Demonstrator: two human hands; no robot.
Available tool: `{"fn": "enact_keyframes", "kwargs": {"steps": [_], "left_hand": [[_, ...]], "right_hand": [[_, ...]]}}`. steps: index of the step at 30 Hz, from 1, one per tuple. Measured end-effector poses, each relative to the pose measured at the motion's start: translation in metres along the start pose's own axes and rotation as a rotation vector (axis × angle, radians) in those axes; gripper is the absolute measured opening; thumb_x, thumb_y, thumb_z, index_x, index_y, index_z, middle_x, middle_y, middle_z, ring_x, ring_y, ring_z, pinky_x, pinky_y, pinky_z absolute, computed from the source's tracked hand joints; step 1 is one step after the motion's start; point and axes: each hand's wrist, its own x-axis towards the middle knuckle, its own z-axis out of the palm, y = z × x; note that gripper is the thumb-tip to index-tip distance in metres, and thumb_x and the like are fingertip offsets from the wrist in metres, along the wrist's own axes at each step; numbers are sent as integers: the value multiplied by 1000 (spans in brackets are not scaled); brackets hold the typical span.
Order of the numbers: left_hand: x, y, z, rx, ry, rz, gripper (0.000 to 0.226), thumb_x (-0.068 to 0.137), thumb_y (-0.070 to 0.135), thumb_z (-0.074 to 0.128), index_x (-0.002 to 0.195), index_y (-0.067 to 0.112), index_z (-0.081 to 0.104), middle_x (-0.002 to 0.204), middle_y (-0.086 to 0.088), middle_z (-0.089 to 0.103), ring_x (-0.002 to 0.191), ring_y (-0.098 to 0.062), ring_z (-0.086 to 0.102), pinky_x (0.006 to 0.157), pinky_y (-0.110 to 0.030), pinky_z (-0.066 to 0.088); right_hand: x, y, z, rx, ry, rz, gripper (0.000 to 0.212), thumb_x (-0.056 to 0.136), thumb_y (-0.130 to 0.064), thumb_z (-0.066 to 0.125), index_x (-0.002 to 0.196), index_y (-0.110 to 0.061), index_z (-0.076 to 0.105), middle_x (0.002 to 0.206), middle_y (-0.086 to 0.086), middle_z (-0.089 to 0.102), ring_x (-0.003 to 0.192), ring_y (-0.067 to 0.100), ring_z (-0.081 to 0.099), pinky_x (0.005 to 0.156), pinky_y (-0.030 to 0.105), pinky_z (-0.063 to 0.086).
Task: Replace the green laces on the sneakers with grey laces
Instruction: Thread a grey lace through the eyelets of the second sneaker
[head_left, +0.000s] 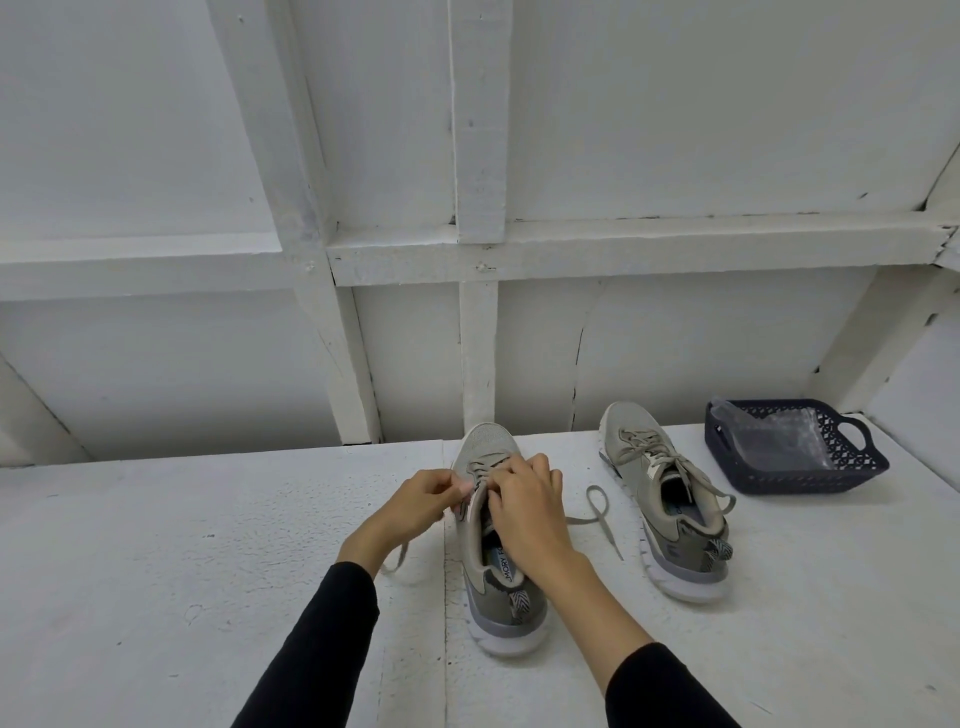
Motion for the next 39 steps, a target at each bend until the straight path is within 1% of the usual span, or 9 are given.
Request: {"fn": "enact_keyframes", "kwargs": {"steps": [4,7,10,19,23,26,31,36,39], "left_hand": [[3,3,-1,200,60,-34,46,98,51,46,81,16,71,73,7,73,80,-5,65,84,-28,47],[5,10,1,382,91,-47,43,100,49,42,78,24,70,77,11,74,83,-4,64,90,-34,40],[5,15,2,487,119,-88,38,100,47,43,82,25,69,83,14,72,88,-5,58,87,-39,23],[-2,18,1,519,254,7,13,87,39,69,75,35,66,81,22,68,88,8,53,81,-37,20],[-4,19,3,574,337,66,9,88,34,68,78,33,68,85,21,67,94,0,53,92,-37,19],[-5,18,5,593,398,78,9,87,33,68,79,29,68,85,19,66,92,-3,52,96,-38,22],[-5,15,10,635,471,85,18,85,34,70,71,31,60,82,14,61,88,-5,53,103,-39,21],[-6,10,14,642,537,68,24,86,27,70,70,31,53,75,14,54,78,-5,49,104,-40,26],[-6,9,14,590,553,93,24,84,23,71,70,31,53,70,15,53,70,-4,49,95,-36,36]], "right_hand": [[-1,-2,0,19,60,-10,24,98,-22,45,110,-20,65,118,-7,58,110,16,38,91,28,29],[-1,-3,1,15,88,-2,18,95,-18,51,104,-17,66,110,-5,60,106,18,41,90,27,32],[-1,-5,3,-43,137,14,4,82,-14,68,84,-17,69,91,-6,64,92,18,47,78,28,38],[1,-8,5,-134,161,62,35,50,-12,91,73,-20,66,76,-6,65,74,19,53,61,30,45],[0,-3,8,-67,174,126,29,73,-4,75,97,-18,64,98,-1,60,90,21,51,75,31,43],[-4,9,9,132,137,283,23,93,-20,57,116,-19,53,116,-2,50,108,20,42,88,28,38],[-7,17,14,527,89,484,20,88,-23,63,108,-19,58,109,0,55,107,21,49,88,36,45],[-8,16,14,563,106,474,16,88,-21,65,103,-22,62,104,-3,58,105,19,49,88,35,46],[-8,18,15,545,75,462,18,86,-35,68,96,-27,55,98,-7,56,102,18,49,88,38,45]]}}
